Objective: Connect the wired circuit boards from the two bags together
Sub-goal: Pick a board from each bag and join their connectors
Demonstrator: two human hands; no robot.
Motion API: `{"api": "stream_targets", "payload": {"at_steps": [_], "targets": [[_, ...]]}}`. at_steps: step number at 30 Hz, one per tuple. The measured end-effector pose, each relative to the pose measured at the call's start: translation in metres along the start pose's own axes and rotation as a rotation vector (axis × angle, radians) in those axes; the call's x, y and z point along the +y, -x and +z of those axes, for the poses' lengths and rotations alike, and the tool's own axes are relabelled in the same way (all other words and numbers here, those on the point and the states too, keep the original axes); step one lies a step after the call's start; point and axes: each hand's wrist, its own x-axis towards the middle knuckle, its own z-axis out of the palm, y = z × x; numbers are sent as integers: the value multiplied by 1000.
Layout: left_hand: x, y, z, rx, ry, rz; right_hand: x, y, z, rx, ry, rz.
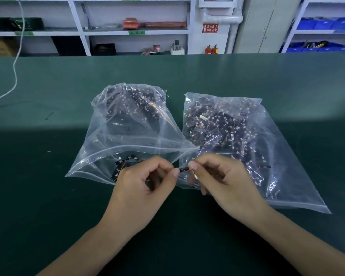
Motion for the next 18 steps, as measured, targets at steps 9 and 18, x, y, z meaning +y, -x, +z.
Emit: {"api": "stream_targets", "payload": {"at_steps": [9, 18], "targets": [[2, 1, 0, 53, 7, 6, 1, 3, 1, -11, 48, -29], [2, 0, 1, 51, -8, 6, 3, 3, 3, -6, 87, -42]]}}
